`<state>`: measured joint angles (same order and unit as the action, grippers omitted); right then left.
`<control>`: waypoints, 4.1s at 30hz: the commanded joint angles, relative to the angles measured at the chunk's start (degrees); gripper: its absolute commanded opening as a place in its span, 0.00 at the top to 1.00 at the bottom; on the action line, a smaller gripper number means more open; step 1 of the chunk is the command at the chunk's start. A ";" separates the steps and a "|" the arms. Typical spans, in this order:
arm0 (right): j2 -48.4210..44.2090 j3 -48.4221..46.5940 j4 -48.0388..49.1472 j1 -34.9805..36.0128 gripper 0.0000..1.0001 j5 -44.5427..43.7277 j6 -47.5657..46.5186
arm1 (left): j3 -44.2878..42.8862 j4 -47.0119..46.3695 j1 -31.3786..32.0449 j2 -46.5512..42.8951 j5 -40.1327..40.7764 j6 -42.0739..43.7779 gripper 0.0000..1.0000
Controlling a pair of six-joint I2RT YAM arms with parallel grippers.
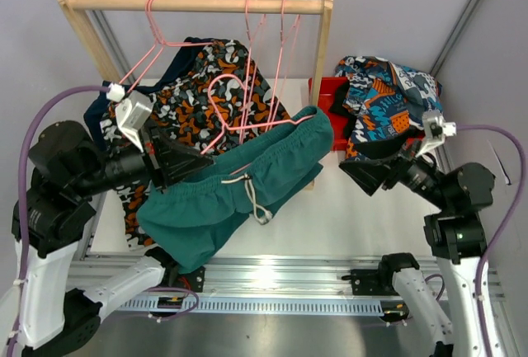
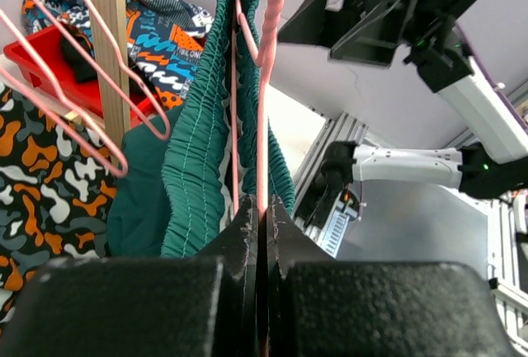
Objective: Remove the shorts from the hanger
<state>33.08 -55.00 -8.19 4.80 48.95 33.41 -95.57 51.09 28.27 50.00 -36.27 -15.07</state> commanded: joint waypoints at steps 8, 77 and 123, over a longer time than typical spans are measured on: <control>13.67 -4.59 1.68 28.77 0.00 -26.79 -16.71 | -8.84 -5.92 0.29 3.18 -0.47 -3.56 1.00; 26.81 -33.63 -1.03 25.61 1.00 -64.35 -28.31 | -6.48 12.89 3.54 -5.43 51.29 0.83 1.00; -24.43 27.40 -13.60 -3.13 0.00 -38.84 -1.60 | -33.78 -1.17 4.51 40.76 46.56 6.46 1.00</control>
<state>15.05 -28.93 -15.35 1.39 8.82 28.73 -122.23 51.57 32.64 87.22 11.18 -9.91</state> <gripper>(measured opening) 0.993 0.025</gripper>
